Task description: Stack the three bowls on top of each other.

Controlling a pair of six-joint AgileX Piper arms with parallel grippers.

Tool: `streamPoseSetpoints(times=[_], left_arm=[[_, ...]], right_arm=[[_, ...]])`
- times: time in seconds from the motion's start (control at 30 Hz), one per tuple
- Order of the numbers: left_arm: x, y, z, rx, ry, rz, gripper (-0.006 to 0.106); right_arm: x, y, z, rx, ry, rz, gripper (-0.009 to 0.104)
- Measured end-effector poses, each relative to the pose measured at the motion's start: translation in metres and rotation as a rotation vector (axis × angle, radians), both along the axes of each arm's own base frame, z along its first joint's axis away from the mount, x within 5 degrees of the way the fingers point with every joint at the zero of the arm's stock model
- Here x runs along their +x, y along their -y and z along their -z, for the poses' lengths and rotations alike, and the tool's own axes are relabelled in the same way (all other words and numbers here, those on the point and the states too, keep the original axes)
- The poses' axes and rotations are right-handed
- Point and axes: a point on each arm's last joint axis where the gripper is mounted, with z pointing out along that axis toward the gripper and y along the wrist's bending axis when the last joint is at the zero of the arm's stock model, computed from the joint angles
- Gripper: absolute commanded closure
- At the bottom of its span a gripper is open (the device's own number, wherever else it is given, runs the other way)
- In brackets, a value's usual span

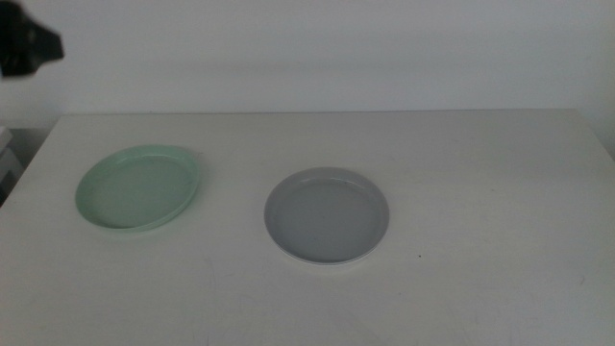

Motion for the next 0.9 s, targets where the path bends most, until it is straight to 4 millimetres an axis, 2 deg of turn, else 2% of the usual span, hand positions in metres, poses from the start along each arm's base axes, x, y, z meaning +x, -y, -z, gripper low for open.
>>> streamPoseSetpoints(times=[0.17, 0.33, 0.73, 0.8, 0.9], left_arm=[[0.044, 0.000, -0.018, 0.013, -0.074, 0.027, -0.004], [0.081, -0.001, -0.009, 0.020, -0.169, 0.044, -0.004], [0.139, -0.005, 0.061, 0.016, -0.374, 0.041, -0.004], [0.147, -0.014, 0.075, 0.003, -0.414, 0.020, -0.004], [0.155, -0.038, 0.094, -0.029, -0.471, -0.029, -0.004]], right_arm=[[0.000, 0.000, 0.000, 0.000, 0.000, 0.000, 0.040], [0.000, 0.000, 0.000, 0.000, 0.000, 0.000, 0.040], [0.000, 0.000, 0.000, 0.000, 0.000, 0.000, 0.040], [0.000, 0.000, 0.000, 0.000, 0.000, 0.000, 0.040], [0.000, 0.000, 0.000, 0.000, 0.000, 0.000, 0.040]])
